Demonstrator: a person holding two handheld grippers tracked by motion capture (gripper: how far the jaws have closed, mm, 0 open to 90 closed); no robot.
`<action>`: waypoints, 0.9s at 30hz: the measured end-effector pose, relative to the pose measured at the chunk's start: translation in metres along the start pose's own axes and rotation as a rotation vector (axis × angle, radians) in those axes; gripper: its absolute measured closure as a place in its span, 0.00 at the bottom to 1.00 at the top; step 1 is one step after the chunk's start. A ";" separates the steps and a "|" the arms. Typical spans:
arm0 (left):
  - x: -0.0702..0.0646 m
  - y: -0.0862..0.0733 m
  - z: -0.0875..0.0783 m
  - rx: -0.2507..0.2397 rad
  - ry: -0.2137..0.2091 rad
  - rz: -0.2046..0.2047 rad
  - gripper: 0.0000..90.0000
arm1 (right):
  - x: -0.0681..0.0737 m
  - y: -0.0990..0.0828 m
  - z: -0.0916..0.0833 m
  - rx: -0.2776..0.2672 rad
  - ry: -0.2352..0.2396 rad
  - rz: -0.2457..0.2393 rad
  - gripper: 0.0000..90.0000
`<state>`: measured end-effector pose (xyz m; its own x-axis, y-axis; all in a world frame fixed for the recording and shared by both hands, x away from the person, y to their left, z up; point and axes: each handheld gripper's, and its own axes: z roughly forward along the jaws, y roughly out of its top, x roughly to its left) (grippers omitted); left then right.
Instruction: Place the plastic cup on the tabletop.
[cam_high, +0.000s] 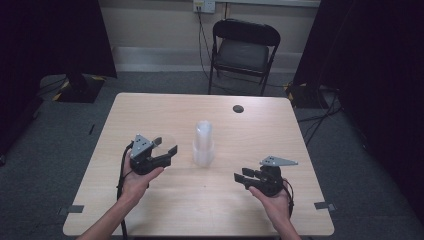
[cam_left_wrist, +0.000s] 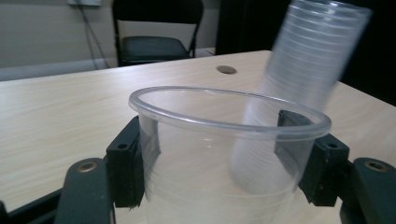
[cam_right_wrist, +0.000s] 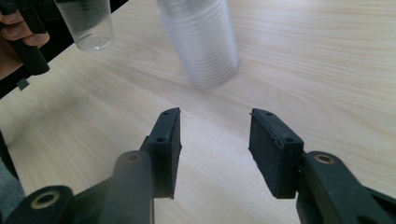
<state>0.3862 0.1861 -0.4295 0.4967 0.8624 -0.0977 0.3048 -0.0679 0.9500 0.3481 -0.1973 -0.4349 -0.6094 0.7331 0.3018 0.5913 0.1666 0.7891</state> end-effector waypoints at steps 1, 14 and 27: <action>0.002 0.001 0.001 -0.006 0.001 -0.010 0.34 | 0.000 0.000 0.000 -0.001 -0.002 0.000 0.60; 0.025 0.008 0.023 0.050 0.030 0.043 0.33 | 0.003 -0.001 0.007 0.016 -0.002 -0.022 0.60; 0.043 -0.008 0.049 0.082 0.024 0.021 0.31 | 0.004 -0.001 0.008 0.023 -0.012 -0.033 0.59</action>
<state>0.4449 0.1986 -0.4563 0.4844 0.8720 -0.0699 0.3604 -0.1261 0.9243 0.3493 -0.1895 -0.4390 -0.6226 0.7346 0.2697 0.5833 0.2060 0.7857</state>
